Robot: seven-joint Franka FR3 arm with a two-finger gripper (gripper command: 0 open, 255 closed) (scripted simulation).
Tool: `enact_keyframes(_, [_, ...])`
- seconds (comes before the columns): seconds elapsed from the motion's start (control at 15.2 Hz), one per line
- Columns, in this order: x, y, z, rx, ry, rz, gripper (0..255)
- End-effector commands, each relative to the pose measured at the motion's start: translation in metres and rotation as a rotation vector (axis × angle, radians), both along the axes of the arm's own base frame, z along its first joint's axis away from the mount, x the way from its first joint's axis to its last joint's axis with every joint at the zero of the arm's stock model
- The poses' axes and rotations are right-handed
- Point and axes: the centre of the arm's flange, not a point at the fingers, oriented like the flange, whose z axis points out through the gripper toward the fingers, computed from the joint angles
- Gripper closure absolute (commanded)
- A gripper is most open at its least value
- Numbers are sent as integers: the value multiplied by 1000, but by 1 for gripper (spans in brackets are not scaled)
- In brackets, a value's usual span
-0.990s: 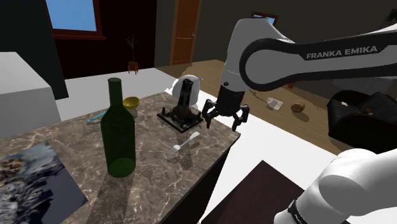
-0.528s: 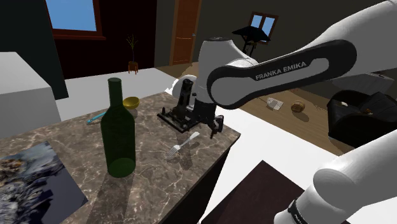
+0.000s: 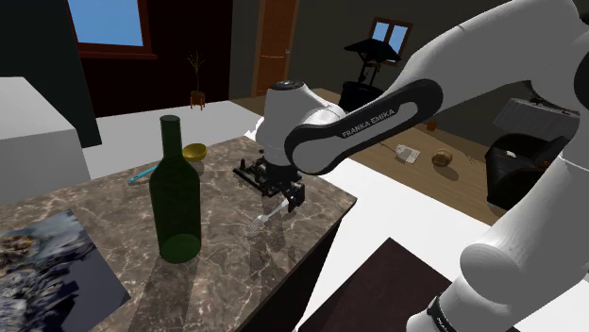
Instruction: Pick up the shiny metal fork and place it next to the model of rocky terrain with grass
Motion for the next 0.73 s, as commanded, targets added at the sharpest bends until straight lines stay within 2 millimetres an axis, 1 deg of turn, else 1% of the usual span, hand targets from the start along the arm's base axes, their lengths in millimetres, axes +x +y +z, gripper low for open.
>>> enact_keyframes(0.0, [2, -2, -11, -1, -2, -7, 0])
enact_keyframes(0.26, [3, -4, -29, -1, -2, -7, 0])
enact_keyframes(0.66, [3, -4, -29, -1, -2, -7, 0])
